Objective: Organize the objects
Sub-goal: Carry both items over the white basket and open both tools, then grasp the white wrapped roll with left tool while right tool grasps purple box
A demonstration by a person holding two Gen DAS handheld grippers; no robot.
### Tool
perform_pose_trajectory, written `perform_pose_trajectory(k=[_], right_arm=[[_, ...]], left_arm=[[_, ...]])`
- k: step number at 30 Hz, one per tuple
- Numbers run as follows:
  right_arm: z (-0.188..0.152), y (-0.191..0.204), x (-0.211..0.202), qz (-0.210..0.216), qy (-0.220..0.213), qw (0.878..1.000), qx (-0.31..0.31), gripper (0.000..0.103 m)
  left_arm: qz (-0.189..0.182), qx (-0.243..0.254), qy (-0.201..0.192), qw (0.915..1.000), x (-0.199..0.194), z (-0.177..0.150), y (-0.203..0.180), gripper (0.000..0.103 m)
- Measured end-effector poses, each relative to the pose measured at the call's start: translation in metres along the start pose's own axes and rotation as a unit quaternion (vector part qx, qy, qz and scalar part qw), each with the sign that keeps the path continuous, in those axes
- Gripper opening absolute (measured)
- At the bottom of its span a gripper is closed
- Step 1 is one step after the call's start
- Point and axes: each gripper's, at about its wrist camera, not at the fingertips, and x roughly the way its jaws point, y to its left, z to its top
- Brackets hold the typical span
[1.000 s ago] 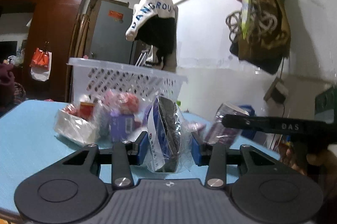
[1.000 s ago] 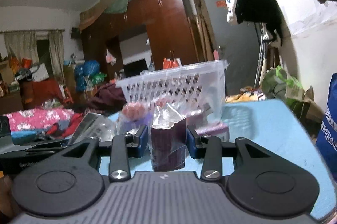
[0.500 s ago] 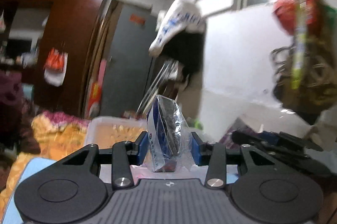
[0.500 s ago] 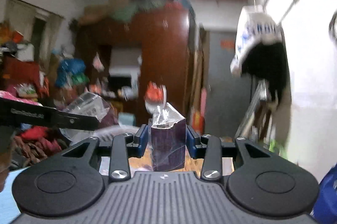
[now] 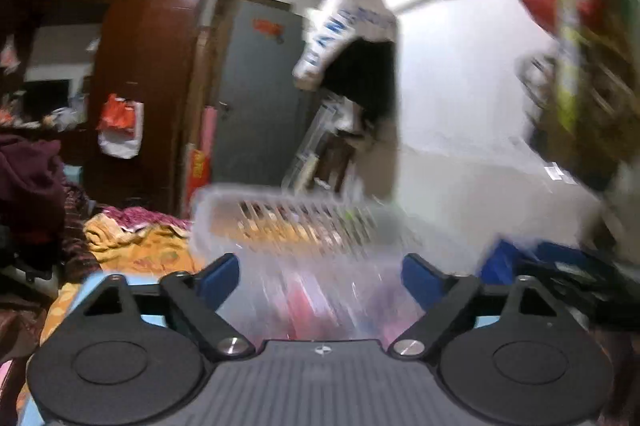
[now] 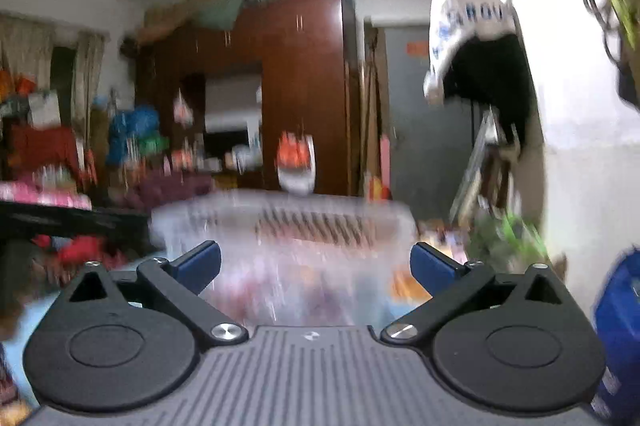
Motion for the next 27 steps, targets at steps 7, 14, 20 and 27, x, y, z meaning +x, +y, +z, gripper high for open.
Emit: perform_pose_trajectory(k=[7,14,20,27], right_arm=[[-0.042,-0.016,0.036,-0.010,0.174,0.984,0.028,0.103],[-0.048,-0.010,0.048,0.005,0.200,0.980,0.013,0.085],[-0.053,-0.011,0.046,0.009,0.204,0.979,-0.001,0.066],[-0.051,-0.009,0.033,0.005,0.160,0.987,0.001,0.066]], left_arm=[[-0.036,0.039,0.078,0.9956,-0.018,-0.065,-0.032,0.092],[-0.024,0.033,0.114,0.9926,-0.003,-0.081,-0.035,0.092],[-0.022,0.037,0.134,0.9900,0.010,-0.087,-0.044,0.066],[-0.030,0.037,0.103,0.9935,0.000,-0.096,-0.046,0.052]])
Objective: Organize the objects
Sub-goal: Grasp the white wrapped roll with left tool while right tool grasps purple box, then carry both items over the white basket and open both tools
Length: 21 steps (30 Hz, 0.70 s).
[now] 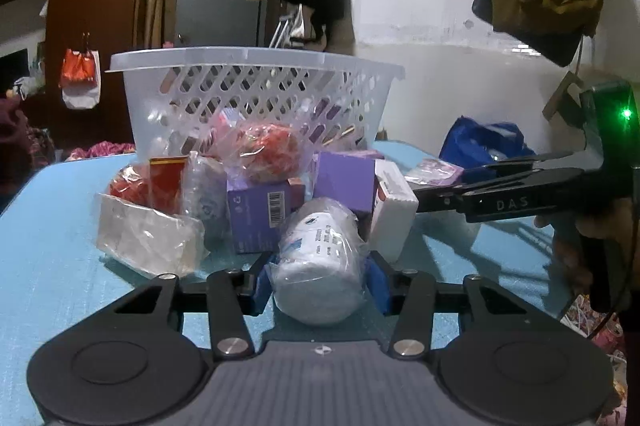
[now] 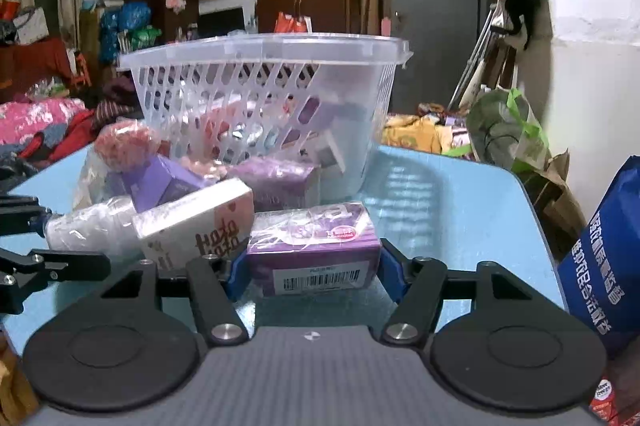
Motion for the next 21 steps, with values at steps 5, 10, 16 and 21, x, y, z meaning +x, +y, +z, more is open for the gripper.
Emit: perform_pose_trajectory(k=[5,10,16,21], right_arm=[[-0.004,-0.003,-0.013,0.002,-0.047,0.999,0.010,0.066],[-0.008,-0.005,-0.024,-0.008,-0.094,0.995,0.022,0.066],[-0.008,0.000,-0.025,-0.017,-0.111,0.994,0.012,0.066],[-0.008,0.000,-0.025,-0.016,-0.117,0.993,0.011,0.066]], left_arm=[[-0.008,-0.021,-0.031,0.9993,-0.014,-0.011,0.010,0.052],[-0.008,-0.029,-0.078,0.9965,-0.040,-0.022,0.020,0.052],[0.008,-0.050,-0.120,0.9915,-0.062,-0.022,0.041,0.052],[0.015,-0.057,-0.127,0.9901,-0.064,-0.019,0.050,0.052]])
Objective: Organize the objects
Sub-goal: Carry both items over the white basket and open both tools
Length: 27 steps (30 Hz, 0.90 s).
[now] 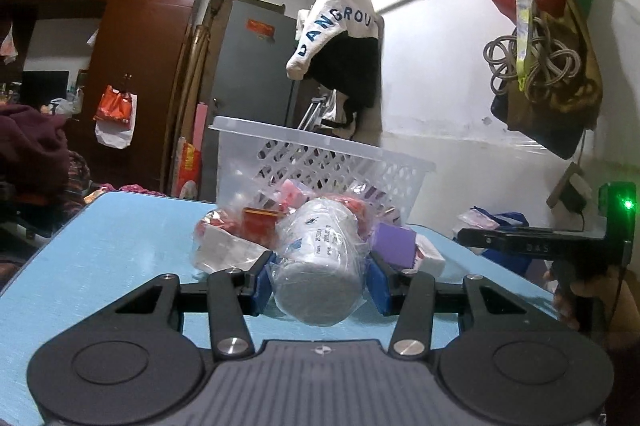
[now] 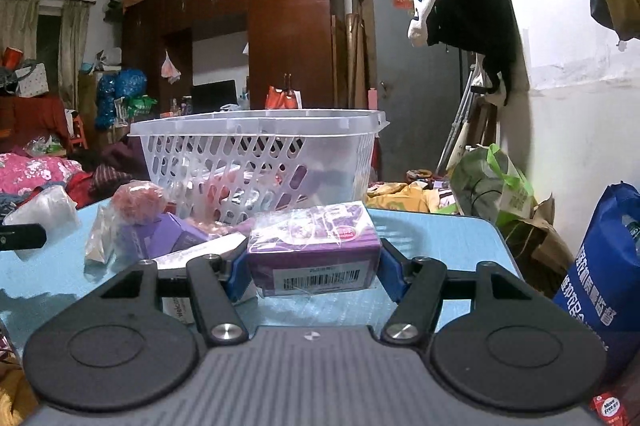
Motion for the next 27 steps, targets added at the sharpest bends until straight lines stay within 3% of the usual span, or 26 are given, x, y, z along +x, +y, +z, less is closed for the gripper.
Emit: perform_pose_trajectory(k=[7,9,11,12,14,16,18,22,25,27], right_arm=[[-0.001,0.003,-0.007,-0.001,-0.023,1.000,-0.003,0.066],[0.010,0.006,-0.015,0.024,-0.034,0.999,0.012,0.066],[0.030,0.019,-0.030,0.050,-0.087,0.995,0.000,0.066],[0.044,0.031,-0.035,0.040,-0.122,0.991,-0.033,0.066],[0.074,0.055,-0.028,0.008,-0.145,0.985,-0.092,0.066],[0.102,0.065,0.000,0.008,-0.128,0.984,-0.121,0.066],[0.124,0.067,0.039,0.012,-0.083,0.989,-0.121,0.066],[0.138,0.066,0.096,0.001,-0.001,0.993,-0.121,0.066],[0.139,0.062,0.114,0.012,0.027,0.994,-0.108,0.067],[0.139,0.063,0.112,0.010,0.021,0.994,-0.108,0.069]], left_arm=[[-0.007,-0.010,-0.010,0.9999,0.001,0.002,0.007,0.052],[-0.015,-0.008,-0.019,0.9997,0.002,0.016,0.006,0.052],[-0.032,-0.004,-0.025,0.9992,0.010,0.043,0.005,0.052],[-0.037,-0.009,-0.023,0.9990,0.019,0.061,0.005,0.052],[-0.033,-0.011,-0.022,0.9991,0.042,0.097,0.005,0.052],[-0.010,-0.012,-0.008,0.9998,0.070,0.124,0.006,0.052],[-0.005,-0.023,0.025,0.9994,0.106,0.145,0.012,0.052],[0.021,-0.033,0.082,0.9958,0.159,0.159,0.019,0.052],[0.039,-0.037,0.097,0.9938,0.181,0.160,0.021,0.052],[0.049,-0.043,0.101,0.9927,0.188,0.159,0.025,0.058]])
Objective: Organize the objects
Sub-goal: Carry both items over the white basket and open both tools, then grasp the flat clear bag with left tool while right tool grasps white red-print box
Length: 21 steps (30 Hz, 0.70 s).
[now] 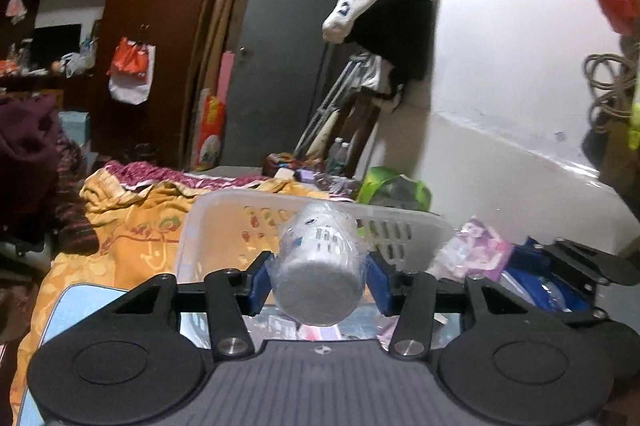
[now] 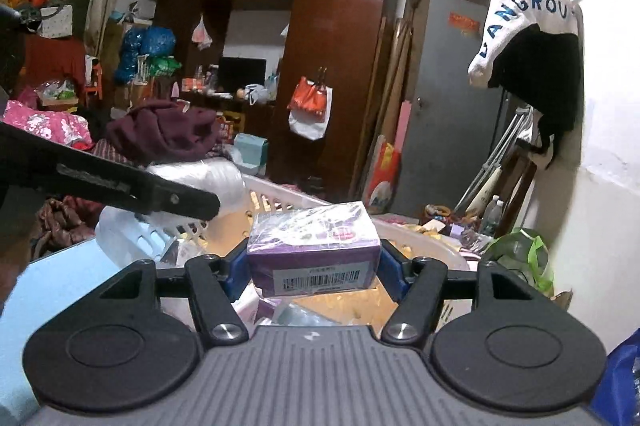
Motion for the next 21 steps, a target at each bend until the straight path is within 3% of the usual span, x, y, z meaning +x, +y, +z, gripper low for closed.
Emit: perform_pose_trajectory(k=[1,3,4,7,10,14,17,21], right_arm=[[0.000,0.000,-0.004,0.000,-0.006,1.000,0.001,0.081],[-0.004,0.000,-0.024,0.002,-0.031,0.999,0.009,0.101],[-0.006,-0.001,-0.035,0.004,-0.050,0.999,0.013,0.103],[-0.015,-0.006,-0.064,0.010,-0.075,0.996,0.054,0.103],[-0.041,-0.010,-0.087,0.015,-0.029,0.993,0.110,0.103],[-0.092,0.000,-0.093,0.042,0.036,0.996,0.068,0.103],[-0.114,0.004,-0.083,0.066,0.082,0.992,0.067,0.103],[-0.120,0.007,-0.063,0.073,0.103,0.990,0.065,0.103]], left_arm=[[0.000,-0.004,-0.001,1.0000,0.001,-0.001,0.003,0.067],[-0.002,-0.009,-0.014,0.9999,-0.007,-0.004,0.007,0.072],[-0.006,-0.006,-0.023,0.9997,-0.013,-0.004,0.006,0.074],[-0.022,0.010,-0.047,0.9986,-0.040,-0.011,0.004,0.079],[-0.024,0.041,-0.073,0.9962,-0.077,-0.034,0.007,0.093],[0.037,0.072,-0.018,0.9966,-0.098,-0.076,0.020,0.095],[0.023,0.076,0.012,0.9967,-0.103,-0.102,0.032,0.095],[0.016,0.107,0.041,0.9933,-0.094,-0.119,0.030,0.095]])
